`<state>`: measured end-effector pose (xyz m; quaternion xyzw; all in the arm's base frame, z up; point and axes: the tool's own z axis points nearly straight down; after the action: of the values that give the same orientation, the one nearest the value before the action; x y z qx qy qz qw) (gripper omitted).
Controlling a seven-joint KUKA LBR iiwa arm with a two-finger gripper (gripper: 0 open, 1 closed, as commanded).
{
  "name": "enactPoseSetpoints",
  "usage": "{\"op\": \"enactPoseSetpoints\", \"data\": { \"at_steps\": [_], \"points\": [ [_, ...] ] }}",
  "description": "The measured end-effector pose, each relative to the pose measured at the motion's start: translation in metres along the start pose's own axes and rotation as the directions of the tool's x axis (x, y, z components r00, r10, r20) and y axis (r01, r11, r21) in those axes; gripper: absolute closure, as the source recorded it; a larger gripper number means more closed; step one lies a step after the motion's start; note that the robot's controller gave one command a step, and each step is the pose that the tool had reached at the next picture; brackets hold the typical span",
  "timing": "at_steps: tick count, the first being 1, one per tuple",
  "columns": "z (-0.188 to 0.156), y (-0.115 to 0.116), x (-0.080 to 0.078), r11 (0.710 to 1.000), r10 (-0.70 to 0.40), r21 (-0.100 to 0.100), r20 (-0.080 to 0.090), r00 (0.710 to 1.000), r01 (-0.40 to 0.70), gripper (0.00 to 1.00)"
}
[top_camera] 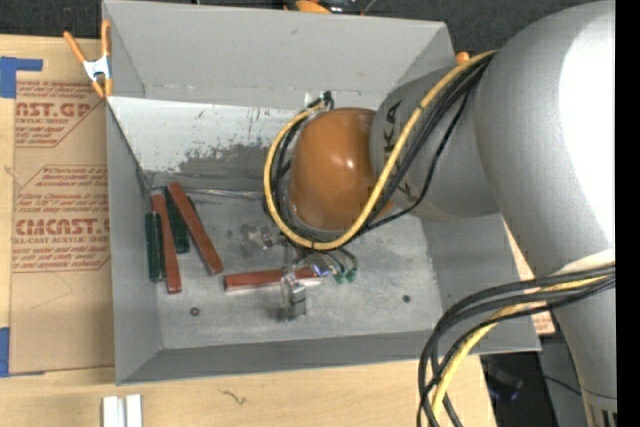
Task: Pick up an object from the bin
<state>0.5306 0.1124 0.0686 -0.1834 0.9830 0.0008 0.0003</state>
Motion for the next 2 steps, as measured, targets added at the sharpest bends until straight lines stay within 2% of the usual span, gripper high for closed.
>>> {"op": "enactPoseSetpoints", "data": {
  "at_steps": [1,2],
  "points": [
    [-0.0011,-0.0002,-0.0003,1.000,0.000,0.000,0.000,1.000,0.000,1.00],
    [-0.0046,0.0006,-0.0006,1.000,0.001,0.000,0.000,1.000,-0.001,1.00]
  ]
}}
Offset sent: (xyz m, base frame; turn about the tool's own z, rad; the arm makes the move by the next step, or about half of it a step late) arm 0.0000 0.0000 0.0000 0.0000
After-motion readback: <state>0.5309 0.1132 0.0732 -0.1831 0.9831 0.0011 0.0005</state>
